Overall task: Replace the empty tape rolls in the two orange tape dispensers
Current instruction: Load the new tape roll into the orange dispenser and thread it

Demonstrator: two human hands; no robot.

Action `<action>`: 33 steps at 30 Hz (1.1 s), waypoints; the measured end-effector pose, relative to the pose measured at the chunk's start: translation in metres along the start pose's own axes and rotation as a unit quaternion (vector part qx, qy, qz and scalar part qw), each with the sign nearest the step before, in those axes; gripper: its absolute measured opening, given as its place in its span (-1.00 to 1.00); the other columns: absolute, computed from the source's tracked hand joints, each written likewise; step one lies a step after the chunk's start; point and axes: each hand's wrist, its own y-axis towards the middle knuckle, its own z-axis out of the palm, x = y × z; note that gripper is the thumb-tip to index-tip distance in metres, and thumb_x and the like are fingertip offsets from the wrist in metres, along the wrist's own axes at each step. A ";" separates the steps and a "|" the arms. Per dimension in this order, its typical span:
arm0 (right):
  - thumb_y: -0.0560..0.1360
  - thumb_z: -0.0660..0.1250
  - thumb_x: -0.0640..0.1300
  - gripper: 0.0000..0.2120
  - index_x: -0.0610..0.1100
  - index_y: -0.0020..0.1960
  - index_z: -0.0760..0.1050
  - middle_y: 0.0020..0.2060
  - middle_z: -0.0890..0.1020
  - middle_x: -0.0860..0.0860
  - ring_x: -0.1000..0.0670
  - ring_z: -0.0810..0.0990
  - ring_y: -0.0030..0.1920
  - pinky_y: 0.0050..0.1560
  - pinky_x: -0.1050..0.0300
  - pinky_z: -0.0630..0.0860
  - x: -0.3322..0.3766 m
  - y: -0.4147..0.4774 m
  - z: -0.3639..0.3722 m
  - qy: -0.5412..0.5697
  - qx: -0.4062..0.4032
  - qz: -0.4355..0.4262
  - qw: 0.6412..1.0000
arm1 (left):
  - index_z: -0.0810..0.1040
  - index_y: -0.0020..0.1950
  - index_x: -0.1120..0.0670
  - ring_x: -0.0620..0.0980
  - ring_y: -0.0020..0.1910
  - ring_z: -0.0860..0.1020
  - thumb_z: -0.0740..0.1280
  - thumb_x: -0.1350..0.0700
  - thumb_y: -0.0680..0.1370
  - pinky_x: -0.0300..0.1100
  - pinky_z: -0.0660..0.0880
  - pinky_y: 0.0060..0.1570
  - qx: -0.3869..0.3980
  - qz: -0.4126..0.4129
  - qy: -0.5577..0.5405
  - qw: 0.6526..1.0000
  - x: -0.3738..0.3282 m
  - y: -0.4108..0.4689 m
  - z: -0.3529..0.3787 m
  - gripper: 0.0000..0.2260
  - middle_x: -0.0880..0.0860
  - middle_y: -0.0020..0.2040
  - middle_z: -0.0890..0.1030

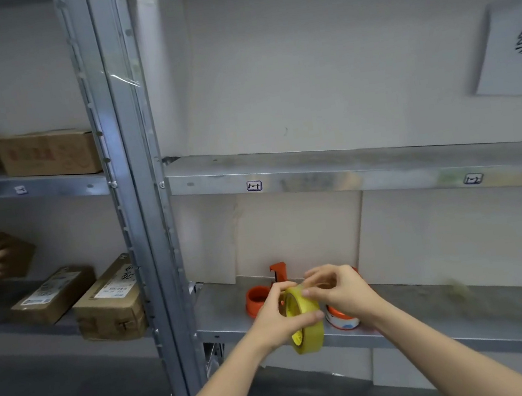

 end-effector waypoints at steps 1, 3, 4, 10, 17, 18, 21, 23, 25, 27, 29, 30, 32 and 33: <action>0.40 0.47 -0.20 -0.97 -0.13 -0.16 0.66 -0.02 0.65 -0.01 0.04 0.64 0.02 0.07 0.19 0.55 0.000 -0.001 -0.002 -0.007 -0.003 -0.008 1.000 | 0.41 0.29 -0.05 -0.25 0.09 0.53 0.63 0.02 0.33 -0.44 0.48 -0.05 0.004 0.001 0.002 1.000 0.000 -0.001 0.002 -0.38 -0.10 0.14 0.56; 0.45 0.41 -0.20 -0.90 -0.04 -0.22 0.61 -0.14 0.69 -0.02 0.02 0.65 -0.06 0.00 0.19 0.54 -0.001 -0.001 -0.004 -0.024 -0.031 -0.018 0.999 | 0.40 0.29 -0.05 -0.27 0.09 0.53 0.63 0.05 0.34 -0.48 0.48 -0.07 0.017 0.005 0.011 1.000 0.000 -0.004 0.007 -0.38 -0.11 0.15 0.55; 0.47 0.39 -0.19 -0.86 -0.02 -0.24 0.57 -0.20 0.68 -0.02 0.03 0.64 -0.12 -0.05 0.18 0.54 -0.002 -0.001 -0.005 -0.027 -0.046 -0.018 0.998 | 0.39 0.30 -0.05 -0.27 0.09 0.54 0.63 0.06 0.34 -0.46 0.48 -0.04 0.026 0.008 0.019 0.999 -0.001 -0.004 0.009 -0.37 -0.09 0.16 0.55; 0.49 0.35 -0.18 -0.85 -0.03 -0.24 0.52 -0.36 0.68 -0.01 0.01 0.66 -0.29 -0.09 -0.02 0.62 -0.008 0.003 -0.013 -0.023 -0.083 -0.024 0.996 | 0.34 0.40 -0.08 -0.15 0.30 0.44 0.66 -0.06 0.19 -0.15 0.43 0.34 0.042 0.043 0.113 0.992 -0.006 -0.016 0.017 -0.14 -0.06 0.31 0.44; 0.48 0.37 -0.15 -0.87 0.01 -0.21 0.50 -0.41 0.69 0.10 0.14 0.64 -0.28 -0.14 0.18 0.52 -0.011 0.006 -0.016 -0.035 -0.102 -0.039 0.993 | 0.24 0.49 -0.05 -0.15 0.39 0.35 0.66 -0.12 0.20 -0.17 0.33 0.42 0.063 0.036 0.179 0.981 0.000 -0.024 0.029 -0.03 -0.14 0.37 0.36; 0.48 0.38 -0.14 -0.89 0.00 -0.18 0.49 -0.41 0.69 0.11 0.15 0.64 -0.29 -0.14 0.20 0.50 -0.011 0.007 -0.016 -0.029 -0.100 -0.040 0.994 | 0.22 0.50 -0.06 -0.16 0.39 0.34 0.66 -0.13 0.19 -0.19 0.32 0.42 0.064 0.034 0.181 0.981 0.000 -0.024 0.029 -0.01 -0.15 0.39 0.36; 0.46 0.41 -0.11 -0.81 0.01 -0.12 0.38 -0.40 0.70 0.12 0.22 0.60 -0.33 -0.17 0.21 0.45 -0.012 0.008 -0.019 -0.006 -0.102 -0.033 0.994 | 0.15 0.51 -0.10 -0.14 0.42 0.31 0.65 -0.15 0.17 -0.21 0.28 0.41 0.069 0.029 0.177 0.981 0.001 -0.024 0.031 0.04 -0.14 0.43 0.32; 0.44 0.43 -0.10 -0.73 0.04 -0.13 0.30 -0.39 0.70 0.09 0.19 0.57 -0.38 -0.23 0.17 0.47 -0.013 0.010 -0.020 -0.005 -0.114 -0.029 0.993 | 0.09 0.48 -0.17 -0.13 0.42 0.31 0.65 -0.14 0.16 -0.22 0.25 0.40 0.072 0.028 0.165 0.983 0.001 -0.024 0.031 0.05 -0.14 0.43 0.29; 0.43 0.44 -0.13 -0.71 0.03 -0.20 0.30 -0.38 0.70 0.08 0.15 0.63 -0.34 -0.19 0.11 0.55 -0.014 0.011 -0.021 -0.004 -0.120 -0.039 0.992 | 0.05 0.42 -0.24 -0.11 0.42 0.31 0.66 -0.13 0.15 -0.18 0.26 0.43 0.067 0.030 0.148 0.986 0.002 -0.025 0.033 0.03 -0.14 0.42 0.29; 0.41 0.46 -0.18 -0.72 0.00 -0.28 0.36 -0.37 0.69 0.05 0.11 0.69 -0.26 -0.13 0.08 0.60 -0.013 0.012 -0.023 0.012 -0.117 -0.055 0.992 | 0.05 0.38 -0.26 -0.11 0.41 0.33 0.66 -0.12 0.14 -0.10 0.29 0.46 0.055 0.032 0.133 0.989 0.003 -0.026 0.035 0.02 -0.13 0.39 0.31; 0.37 0.49 -0.18 -0.74 0.00 -0.31 0.42 -0.37 0.68 -0.02 0.04 0.69 -0.23 -0.13 0.10 0.60 -0.012 0.013 -0.025 0.014 -0.109 -0.065 0.992 | 0.05 0.35 -0.27 -0.15 0.38 0.35 0.66 -0.13 0.14 -0.12 0.31 0.44 0.049 0.031 0.121 0.991 0.003 -0.028 0.037 -0.01 -0.15 0.34 0.33; 0.35 0.51 -0.18 -0.76 -0.01 -0.32 0.45 -0.37 0.67 -0.03 0.04 0.69 -0.24 -0.14 0.14 0.59 -0.011 0.013 -0.027 0.012 -0.103 -0.067 0.992 | 0.05 0.32 -0.30 -0.18 0.37 0.36 0.65 -0.13 0.14 -0.15 0.31 0.42 0.051 0.029 0.117 0.991 0.003 -0.028 0.038 -0.02 -0.16 0.33 0.34; 0.33 0.53 -0.19 -0.79 -0.01 -0.34 0.51 -0.38 0.67 0.03 0.10 0.66 -0.28 -0.18 0.25 0.58 -0.011 0.013 -0.031 0.002 -0.092 -0.069 0.993 | 0.04 0.28 -0.36 -0.21 0.35 0.36 0.66 -0.13 0.14 -0.17 0.35 0.40 0.051 0.025 0.111 0.992 0.003 -0.029 0.037 -0.03 -0.17 0.31 0.35; 0.33 0.52 -0.19 -0.80 0.01 -0.34 0.54 -0.38 0.67 0.07 0.13 0.65 -0.29 -0.19 0.30 0.56 -0.011 0.013 -0.033 -0.005 -0.088 -0.070 0.994 | 0.03 0.28 -0.38 -0.21 0.35 0.36 0.66 -0.12 0.14 -0.14 0.38 0.40 0.049 0.023 0.107 0.993 0.002 -0.030 0.036 -0.03 -0.17 0.31 0.35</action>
